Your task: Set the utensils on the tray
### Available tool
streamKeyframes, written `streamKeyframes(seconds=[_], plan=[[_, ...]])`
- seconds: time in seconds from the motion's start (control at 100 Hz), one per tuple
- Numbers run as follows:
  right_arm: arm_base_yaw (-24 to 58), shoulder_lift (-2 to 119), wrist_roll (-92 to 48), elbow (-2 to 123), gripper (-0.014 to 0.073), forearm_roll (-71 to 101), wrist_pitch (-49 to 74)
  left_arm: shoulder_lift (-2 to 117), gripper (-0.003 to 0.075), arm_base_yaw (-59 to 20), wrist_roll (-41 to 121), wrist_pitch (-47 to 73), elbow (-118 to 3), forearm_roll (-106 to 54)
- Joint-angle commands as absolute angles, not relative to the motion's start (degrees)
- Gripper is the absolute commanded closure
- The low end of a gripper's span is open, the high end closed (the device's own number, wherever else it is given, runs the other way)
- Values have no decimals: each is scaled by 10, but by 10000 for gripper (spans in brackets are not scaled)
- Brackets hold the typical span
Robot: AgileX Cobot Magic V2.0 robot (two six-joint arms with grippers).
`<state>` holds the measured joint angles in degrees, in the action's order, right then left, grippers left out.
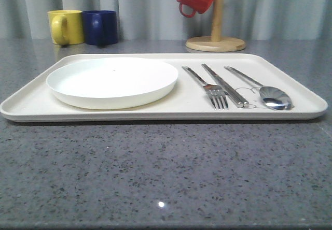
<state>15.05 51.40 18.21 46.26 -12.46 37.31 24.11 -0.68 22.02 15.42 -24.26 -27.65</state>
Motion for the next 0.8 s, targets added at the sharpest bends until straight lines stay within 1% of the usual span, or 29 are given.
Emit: streamKeyframes(seconds=[0.0,0.13,0.18,0.25,0.34,0.43,0.44,0.52,0.57,0.79], plan=[[147,452,176,431,221,-142,323,244,739,-6,216,114,-258,-282],[147,362,176,367,228,-155,321,244,739,-6,216,114,-258,-282],[147,325,176,347,249,-164,321,244,739,-6,216,114,-258,-282],[147,282,176,321,302,-173,321,244,739,-6,216,114,-258,-282],[147,239,176,294,399,-180,321,244,739,-6,216,114,-258,-282],[147,202,176,277,517,-183,320,244,739,-6,216,114,-258,-282],[147,198,176,276,517,-183,320,244,739,-6,216,114,-258,-282],[147,184,176,274,625,-184,319,244,739,-6,216,114,-258,-282],[147,182,176,274,669,-187,319,244,739,-6,216,114,-258,-282],[147,182,176,274,662,-188,328,244,739,-6,216,114,-258,-282]])
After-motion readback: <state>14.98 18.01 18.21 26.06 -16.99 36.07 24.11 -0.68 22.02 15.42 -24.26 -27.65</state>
